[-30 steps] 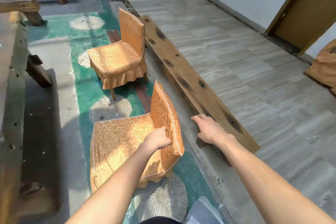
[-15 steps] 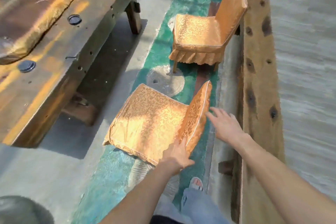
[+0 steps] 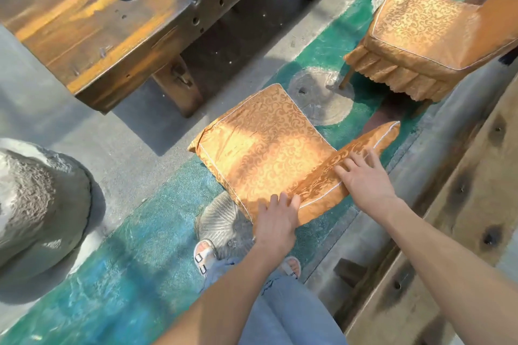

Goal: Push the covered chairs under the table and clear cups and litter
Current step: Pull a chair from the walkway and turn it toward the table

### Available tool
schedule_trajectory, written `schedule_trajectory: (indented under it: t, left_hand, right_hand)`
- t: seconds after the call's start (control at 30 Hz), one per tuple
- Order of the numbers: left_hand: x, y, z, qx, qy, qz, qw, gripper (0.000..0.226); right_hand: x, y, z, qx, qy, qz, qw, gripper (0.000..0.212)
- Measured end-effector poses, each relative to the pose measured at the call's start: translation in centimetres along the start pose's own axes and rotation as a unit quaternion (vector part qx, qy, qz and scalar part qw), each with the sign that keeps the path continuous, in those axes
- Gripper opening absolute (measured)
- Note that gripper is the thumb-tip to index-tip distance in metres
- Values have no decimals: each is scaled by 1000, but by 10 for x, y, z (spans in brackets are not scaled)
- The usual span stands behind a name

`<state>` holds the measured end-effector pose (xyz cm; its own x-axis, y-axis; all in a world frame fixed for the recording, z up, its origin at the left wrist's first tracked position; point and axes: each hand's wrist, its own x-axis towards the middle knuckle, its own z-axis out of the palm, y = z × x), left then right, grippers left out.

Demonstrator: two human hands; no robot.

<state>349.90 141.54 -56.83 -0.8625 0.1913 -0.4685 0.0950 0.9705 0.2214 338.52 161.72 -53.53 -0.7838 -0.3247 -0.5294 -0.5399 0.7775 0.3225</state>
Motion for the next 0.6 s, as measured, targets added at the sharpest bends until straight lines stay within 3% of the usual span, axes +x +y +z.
schedule_trajectory:
  t: [0.1, 0.3, 0.6]
  left_hand:
    - [5, -3, 7, -8, 43, 27, 999, 70]
    - [18, -27, 8, 0, 64, 101, 993, 71]
    - [115, -117, -80, 29, 89, 75, 993, 59]
  right_hand:
    - [15, 7, 5, -14, 17, -39, 999, 79]
    - [39, 18, 10, 12, 69, -129, 989, 55]
    - [145, 30, -49, 97, 100, -107, 984, 52]
